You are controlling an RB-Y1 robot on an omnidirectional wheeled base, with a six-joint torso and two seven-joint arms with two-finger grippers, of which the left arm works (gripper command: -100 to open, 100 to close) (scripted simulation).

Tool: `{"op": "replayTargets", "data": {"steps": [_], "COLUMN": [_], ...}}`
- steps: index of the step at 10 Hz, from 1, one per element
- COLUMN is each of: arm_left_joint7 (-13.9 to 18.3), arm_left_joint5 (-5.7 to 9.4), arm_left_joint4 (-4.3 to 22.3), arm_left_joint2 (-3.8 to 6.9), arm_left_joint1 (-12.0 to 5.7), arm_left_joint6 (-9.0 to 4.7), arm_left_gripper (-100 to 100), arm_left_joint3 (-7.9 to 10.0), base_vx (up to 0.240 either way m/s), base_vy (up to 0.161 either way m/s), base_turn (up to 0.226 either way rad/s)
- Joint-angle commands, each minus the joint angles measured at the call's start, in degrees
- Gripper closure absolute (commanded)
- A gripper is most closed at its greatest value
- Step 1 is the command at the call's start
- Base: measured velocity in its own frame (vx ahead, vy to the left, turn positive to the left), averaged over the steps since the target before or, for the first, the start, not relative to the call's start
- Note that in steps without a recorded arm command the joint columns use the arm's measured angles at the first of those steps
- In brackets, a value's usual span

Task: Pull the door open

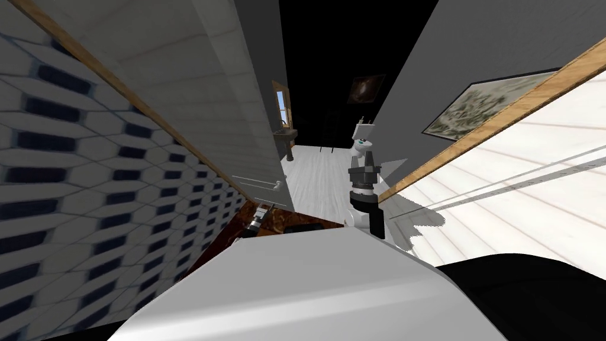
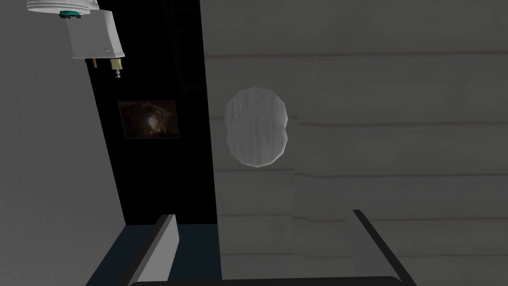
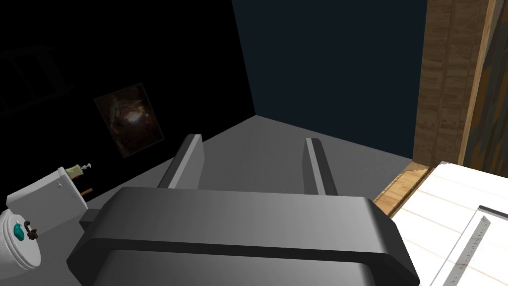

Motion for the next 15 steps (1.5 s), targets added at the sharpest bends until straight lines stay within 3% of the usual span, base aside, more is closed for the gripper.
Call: {"op": "replayTargets", "data": {"steps": [1,3,5,9,11,12,15], "arm_left_joint7": [-0.2,-0.7,-0.9,-1.6,-1.3,-1.3,-1.3], "arm_left_joint5": [1.16,3.01,3.49,5.88,5.88,5.88,5.88], "arm_left_joint4": [1.3,4.4,5.2,9.1,8.7,8.7,8.7], "arm_left_joint2": [0.92,2.43,2.82,4.78,4.85,4.85,4.85], "arm_left_joint1": [0.17,-0.26,-0.37,-0.94,-0.8,-0.8,-0.8], "arm_left_joint6": [-0.62,-1.68,-1.95,-3.33,-3.12,-3.12,-3.12], "arm_left_gripper": [-100,-100,-100,-100,-100,100,100], "arm_left_joint3": [1.31,3.4,3.94,6.65,6.66,6.66,6.66], "base_vx": [0.078,0.118,0.111,0.13,0.074,-0.003,-0.01], "base_vy": [-0.155,-0.146,-0.065,-0.014,-0.005,0.004,0.005], "base_turn": [-0.332,-0.272,-0.08,-0.174,-0.07,0.023,-0.003]}}
